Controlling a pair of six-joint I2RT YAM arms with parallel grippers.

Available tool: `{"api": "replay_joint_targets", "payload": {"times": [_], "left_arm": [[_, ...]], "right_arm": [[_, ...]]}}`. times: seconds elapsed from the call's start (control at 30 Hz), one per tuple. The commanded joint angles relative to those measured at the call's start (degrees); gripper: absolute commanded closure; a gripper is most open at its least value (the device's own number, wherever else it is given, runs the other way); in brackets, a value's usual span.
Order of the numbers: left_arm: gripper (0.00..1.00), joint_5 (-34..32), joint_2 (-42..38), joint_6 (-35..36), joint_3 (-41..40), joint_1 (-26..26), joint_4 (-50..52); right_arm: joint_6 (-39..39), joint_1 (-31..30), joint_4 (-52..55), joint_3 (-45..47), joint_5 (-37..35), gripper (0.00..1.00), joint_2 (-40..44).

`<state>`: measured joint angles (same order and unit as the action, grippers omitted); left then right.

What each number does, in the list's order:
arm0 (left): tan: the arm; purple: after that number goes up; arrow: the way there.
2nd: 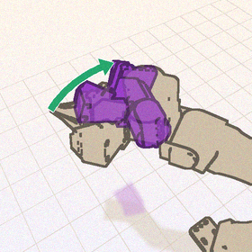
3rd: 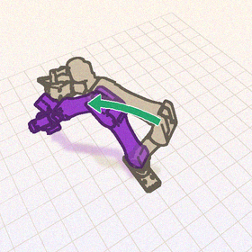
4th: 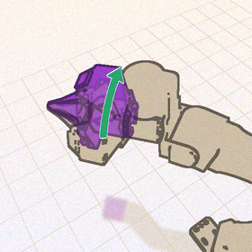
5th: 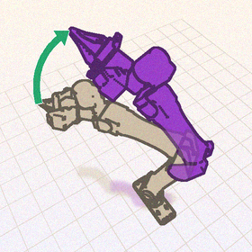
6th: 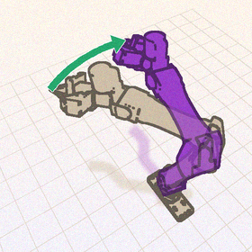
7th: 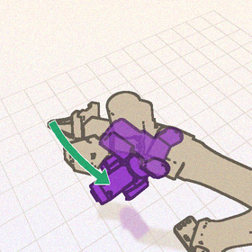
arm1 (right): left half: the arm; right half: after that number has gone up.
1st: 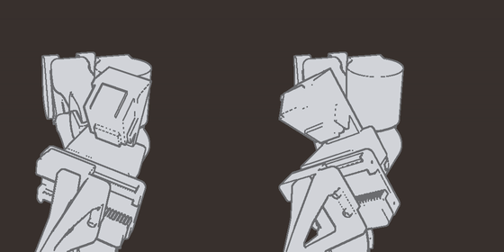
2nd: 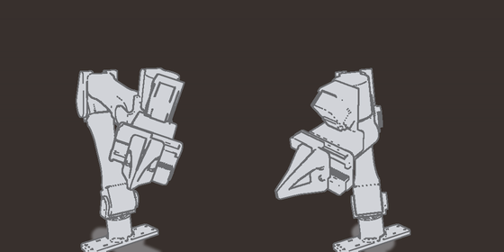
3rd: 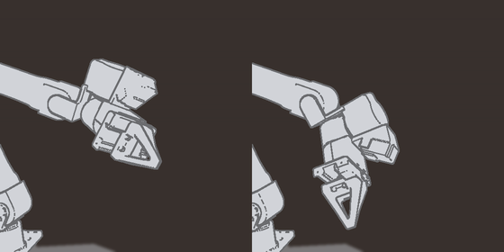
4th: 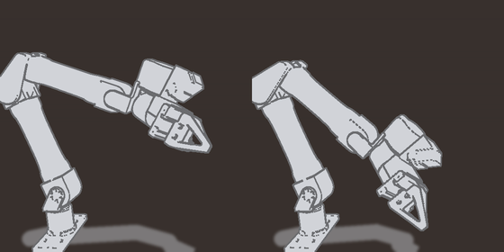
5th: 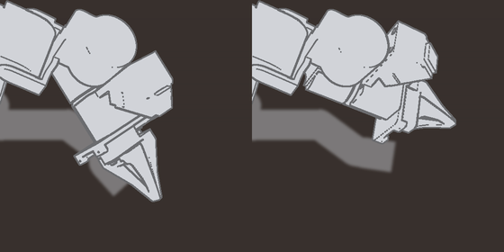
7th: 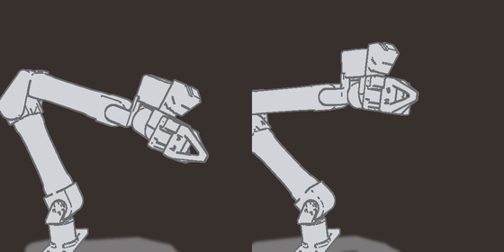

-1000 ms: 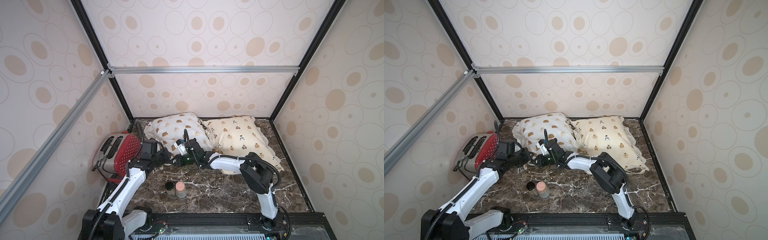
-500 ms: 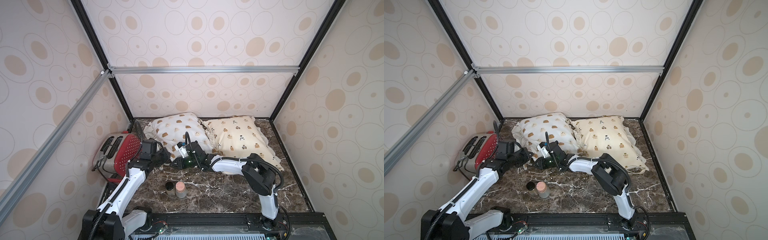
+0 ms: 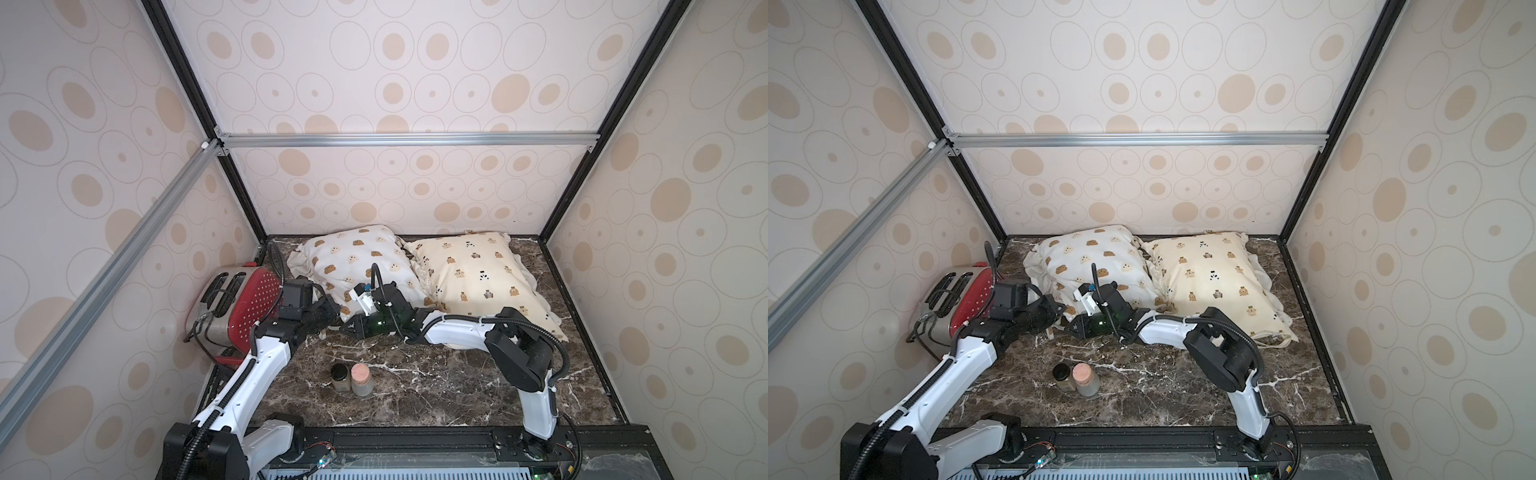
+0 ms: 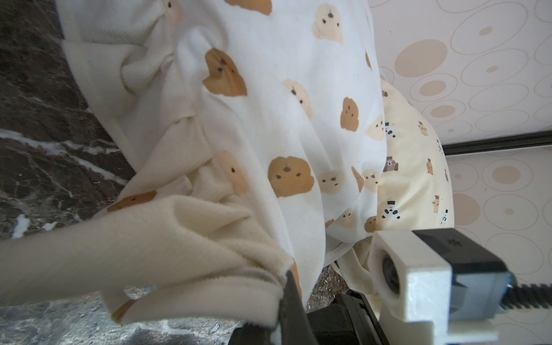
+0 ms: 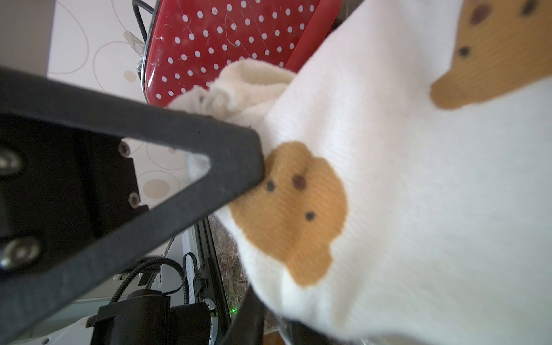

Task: Zip up pillowcases
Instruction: Zip the zipper on the pillowcase.

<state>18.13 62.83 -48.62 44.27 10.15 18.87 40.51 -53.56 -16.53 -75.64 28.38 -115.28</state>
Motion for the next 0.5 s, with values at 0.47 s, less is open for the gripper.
{"api": "replay_joint_targets", "payload": {"times": [0.47], "left_arm": [[1.0,-2.0,-1.1,0.4,1.3,0.2,-0.2]], "right_arm": [[-1.2,-0.4,3.1,-0.5,-2.6,1.0,2.9]]}}
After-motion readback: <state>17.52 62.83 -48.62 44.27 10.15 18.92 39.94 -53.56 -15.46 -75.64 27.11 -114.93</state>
